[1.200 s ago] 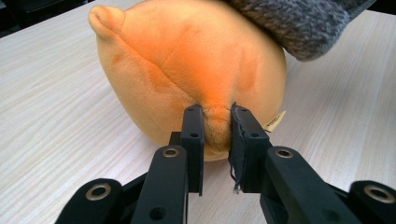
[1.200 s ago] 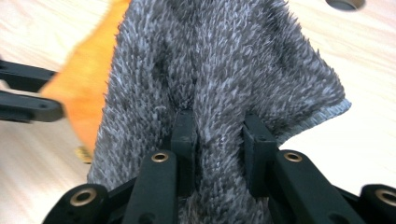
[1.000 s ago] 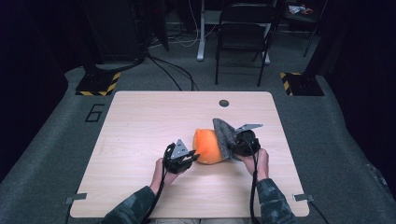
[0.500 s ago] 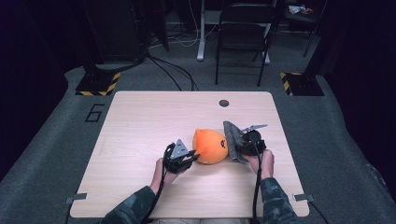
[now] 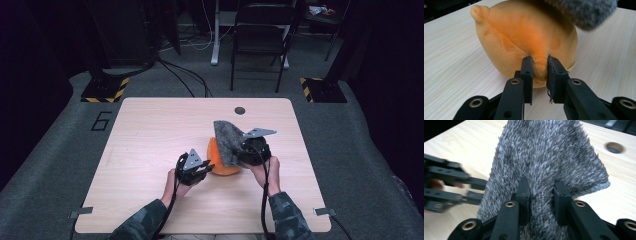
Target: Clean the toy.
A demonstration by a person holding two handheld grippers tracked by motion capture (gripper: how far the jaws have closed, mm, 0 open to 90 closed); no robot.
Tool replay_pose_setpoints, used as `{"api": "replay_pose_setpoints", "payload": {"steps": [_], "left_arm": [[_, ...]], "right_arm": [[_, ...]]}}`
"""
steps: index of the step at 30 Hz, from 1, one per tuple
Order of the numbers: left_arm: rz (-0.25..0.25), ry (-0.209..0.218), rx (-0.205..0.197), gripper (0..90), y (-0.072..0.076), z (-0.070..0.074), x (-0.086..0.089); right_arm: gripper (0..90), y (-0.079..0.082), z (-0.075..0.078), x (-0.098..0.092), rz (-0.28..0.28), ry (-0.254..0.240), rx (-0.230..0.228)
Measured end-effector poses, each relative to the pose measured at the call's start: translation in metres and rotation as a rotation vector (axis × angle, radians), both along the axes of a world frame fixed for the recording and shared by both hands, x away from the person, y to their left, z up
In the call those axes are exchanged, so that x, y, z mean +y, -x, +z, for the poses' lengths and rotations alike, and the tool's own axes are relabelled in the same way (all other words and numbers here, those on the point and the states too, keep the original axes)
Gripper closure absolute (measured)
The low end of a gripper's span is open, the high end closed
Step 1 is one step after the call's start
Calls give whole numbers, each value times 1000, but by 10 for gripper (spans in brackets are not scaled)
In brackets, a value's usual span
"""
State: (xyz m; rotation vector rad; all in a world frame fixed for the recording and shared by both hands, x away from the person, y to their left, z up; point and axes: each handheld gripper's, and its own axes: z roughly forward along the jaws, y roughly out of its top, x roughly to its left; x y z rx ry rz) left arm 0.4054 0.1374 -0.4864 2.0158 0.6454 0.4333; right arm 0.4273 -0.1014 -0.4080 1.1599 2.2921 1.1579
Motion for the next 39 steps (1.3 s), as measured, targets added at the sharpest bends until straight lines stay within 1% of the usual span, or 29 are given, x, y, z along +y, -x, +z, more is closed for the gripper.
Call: {"api": "replay_pose_setpoints", "payload": {"steps": [1, 3, 5, 6, 7, 10, 12, 13, 14, 17, 19, 20, 21, 22, 24, 27, 30, 33, 38, 39], "left_arm": [[1, 2, -3, 760, 0, 0, -1], [-1, 2, -10, 760, 1, 1, -2], [-5, -1, -13, 761, 2, 1, -3], [-5, 4, -11, 761, 2, 1, -4], [-7, 2, -11, 762, 2, 0, -4], [-11, -8, -13, 764, 3, 0, -5], [-11, -9, -13, 764, 3, 0, -5], [-12, -11, -14, 765, 2, 1, -5], [-12, -12, -11, 764, 2, 0, -5], [-14, -12, -8, 764, 2, 0, -3], [-12, -14, -7, 764, 1, -1, -2], [-10, -10, -4, 764, 1, -1, -2], [-10, -9, -3, 764, 1, -1, -2], [-8, -10, -3, 764, 1, -1, -2], [-10, -14, -4, 763, 0, -1, -2], [-12, -15, 1, 763, 0, -2, -1], [-6, -7, 6, 763, 0, -3, 0], [-5, -8, 5, 763, 0, -3, 0], [-6, -10, 3, 763, 0, -3, 0], [-4, -9, 4, 763, -1, -3, 0]], "right_arm": [[708, 1, -1, 6, 10, 0, 5], [708, 3, -3, 16, 35, 17, -5], [707, 4, -4, 23, 38, 27, -3], [707, 4, -6, 27, 43, 38, -16], [708, 4, -8, 29, 41, 49, -14], [709, 2, -13, 29, 35, 67, -13], [709, 2, -13, 27, 36, 80, -19], [710, 2, -13, 27, 27, 83, -19], [710, 1, -14, 25, 26, 98, -19], [709, -1, -15, 18, 6, 85, 2], [709, -4, -17, 11, 11, 93, 8], [709, -5, -17, 9, -2, 85, 20], [709, -6, -18, 6, 0, 87, 25], [710, -8, -19, 4, -12, 80, 31], [709, -9, -20, -1, -24, 89, 35], [709, -12, -23, -10, -48, 90, 58], [709, -15, -27, -18, -66, 83, 85], [709, -19, -31, -25, -79, 77, 105], [710, -24, -39, -35, -105, 100, 128], [710, -25, -41, -36, -116, 90, 137]]}}
